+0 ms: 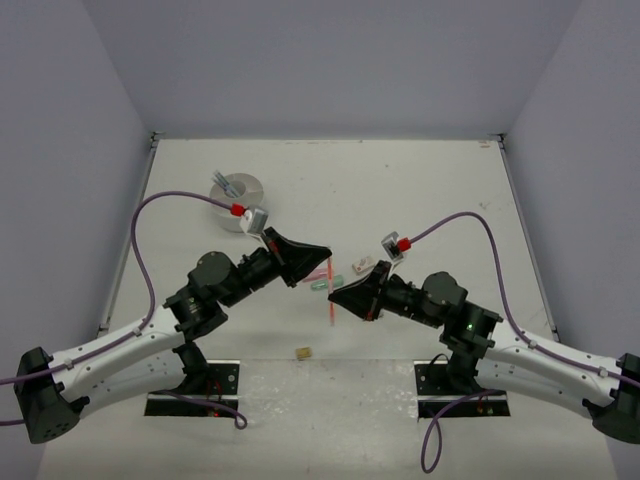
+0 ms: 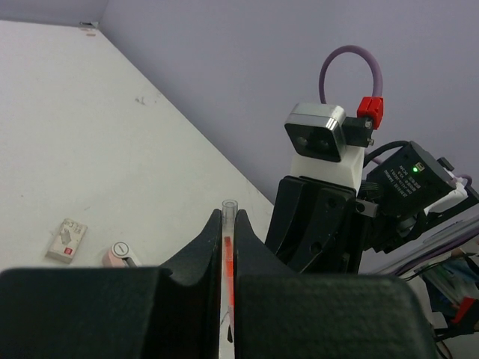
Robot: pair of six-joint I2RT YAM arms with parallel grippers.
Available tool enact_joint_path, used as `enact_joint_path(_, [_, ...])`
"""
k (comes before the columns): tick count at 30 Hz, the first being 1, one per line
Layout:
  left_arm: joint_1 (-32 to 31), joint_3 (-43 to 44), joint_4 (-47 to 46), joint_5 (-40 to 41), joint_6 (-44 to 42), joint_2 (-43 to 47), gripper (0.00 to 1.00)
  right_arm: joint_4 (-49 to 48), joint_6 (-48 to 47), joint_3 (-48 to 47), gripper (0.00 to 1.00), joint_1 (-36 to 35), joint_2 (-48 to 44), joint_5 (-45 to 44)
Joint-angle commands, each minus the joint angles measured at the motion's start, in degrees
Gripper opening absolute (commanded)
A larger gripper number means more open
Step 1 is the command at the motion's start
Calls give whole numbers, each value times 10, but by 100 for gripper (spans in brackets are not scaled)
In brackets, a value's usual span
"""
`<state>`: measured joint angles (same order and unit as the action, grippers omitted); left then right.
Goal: Sort the stationery into containers
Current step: Close the pen cap on the pen.
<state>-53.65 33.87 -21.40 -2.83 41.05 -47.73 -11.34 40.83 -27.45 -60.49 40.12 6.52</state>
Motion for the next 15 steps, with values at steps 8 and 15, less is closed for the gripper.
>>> enact_joint_path(8, [-1,18,39,12,21,-18,0,14,-84,-90,0,-3,24,-59])
enact_joint_path(15, [-1,37,86,20,36,-35,0,19,-136,-130,0,-3,28,-90])
